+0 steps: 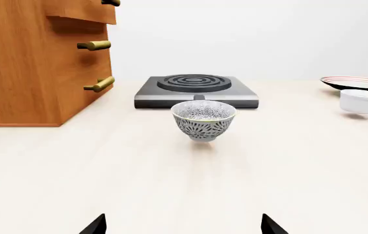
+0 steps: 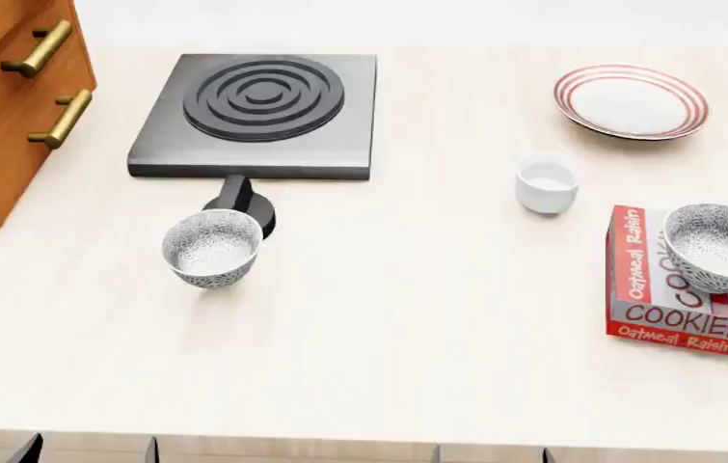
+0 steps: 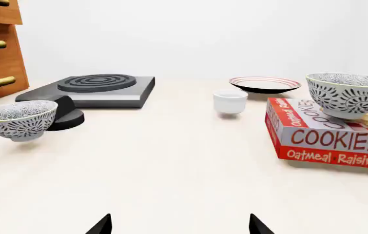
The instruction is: Pick the akita bowl on the cookies box and place it on the plate.
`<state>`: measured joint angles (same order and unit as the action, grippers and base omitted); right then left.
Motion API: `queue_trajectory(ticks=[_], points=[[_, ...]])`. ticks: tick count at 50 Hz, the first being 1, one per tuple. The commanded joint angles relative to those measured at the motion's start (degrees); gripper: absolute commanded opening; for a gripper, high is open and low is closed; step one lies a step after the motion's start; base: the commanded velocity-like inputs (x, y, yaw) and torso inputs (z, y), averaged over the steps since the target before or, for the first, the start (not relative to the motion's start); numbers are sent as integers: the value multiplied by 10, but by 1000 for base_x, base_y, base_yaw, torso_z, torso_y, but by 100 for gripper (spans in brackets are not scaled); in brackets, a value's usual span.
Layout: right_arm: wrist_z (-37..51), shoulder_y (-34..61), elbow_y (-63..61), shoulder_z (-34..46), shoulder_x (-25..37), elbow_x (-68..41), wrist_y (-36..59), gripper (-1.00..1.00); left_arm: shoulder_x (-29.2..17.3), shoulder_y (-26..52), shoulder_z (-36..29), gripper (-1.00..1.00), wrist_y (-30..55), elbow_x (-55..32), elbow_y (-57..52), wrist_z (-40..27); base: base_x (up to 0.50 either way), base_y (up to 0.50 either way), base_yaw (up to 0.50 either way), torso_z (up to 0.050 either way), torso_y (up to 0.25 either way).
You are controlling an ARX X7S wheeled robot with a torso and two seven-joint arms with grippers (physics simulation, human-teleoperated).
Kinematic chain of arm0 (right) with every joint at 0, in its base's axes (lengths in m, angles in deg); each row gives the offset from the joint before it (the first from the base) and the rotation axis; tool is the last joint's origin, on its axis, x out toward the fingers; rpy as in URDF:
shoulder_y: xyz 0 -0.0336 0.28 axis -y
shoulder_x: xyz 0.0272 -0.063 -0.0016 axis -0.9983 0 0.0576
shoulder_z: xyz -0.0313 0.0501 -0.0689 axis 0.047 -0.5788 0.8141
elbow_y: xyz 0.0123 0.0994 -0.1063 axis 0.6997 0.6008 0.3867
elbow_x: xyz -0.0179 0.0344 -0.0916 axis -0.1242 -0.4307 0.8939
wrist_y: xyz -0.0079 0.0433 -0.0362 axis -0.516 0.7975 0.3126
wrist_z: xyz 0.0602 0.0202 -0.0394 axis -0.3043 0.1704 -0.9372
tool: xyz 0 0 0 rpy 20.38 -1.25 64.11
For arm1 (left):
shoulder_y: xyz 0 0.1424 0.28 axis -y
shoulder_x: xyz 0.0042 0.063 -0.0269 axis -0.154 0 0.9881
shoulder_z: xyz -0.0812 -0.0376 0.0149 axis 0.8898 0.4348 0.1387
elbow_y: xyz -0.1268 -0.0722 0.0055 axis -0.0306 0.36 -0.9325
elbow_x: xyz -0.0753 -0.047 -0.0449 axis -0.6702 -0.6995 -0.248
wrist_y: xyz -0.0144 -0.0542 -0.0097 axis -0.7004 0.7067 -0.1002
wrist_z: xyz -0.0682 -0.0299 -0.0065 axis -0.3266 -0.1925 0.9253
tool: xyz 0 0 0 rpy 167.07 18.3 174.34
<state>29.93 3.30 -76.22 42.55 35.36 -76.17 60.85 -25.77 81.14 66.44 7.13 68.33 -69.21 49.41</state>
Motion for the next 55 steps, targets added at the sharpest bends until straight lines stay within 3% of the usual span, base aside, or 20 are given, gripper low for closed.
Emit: queue_trajectory(ticks=[1,18,21,30,34,37,55], points=[[10,-4,-4,19,11,3,-18,100,-9,0,-9,100,-3,-12,0,-10,0,0,0,0,0],[51,-5,-10,37,32,-24,-36,100,-32,5,-31,100,2,-46,-5,-38,0,0,0,0,0],[63,-9,-31,36,35,-20,-56,100,-39,0,-33,100,-30,-44,-26,-38,38,0,0,0,0],[77,-13,-262,29,60,-26,55,100,-71,4,-16,100,117,-101,-267,-50,478,0,0,0,0],[74,-2,-345,14,70,-65,120,100,-81,9,-10,100,154,-113,-320,-59,500,0,0,0,0],[77,5,-389,3,78,-84,161,100,-85,12,-7,100,168,-119,-338,-63,500,0,0,0,0],[83,-7,-430,8,99,-85,156,100,-93,13,-7,100,162,-128,-338,-74,500,0,0,0,0]])
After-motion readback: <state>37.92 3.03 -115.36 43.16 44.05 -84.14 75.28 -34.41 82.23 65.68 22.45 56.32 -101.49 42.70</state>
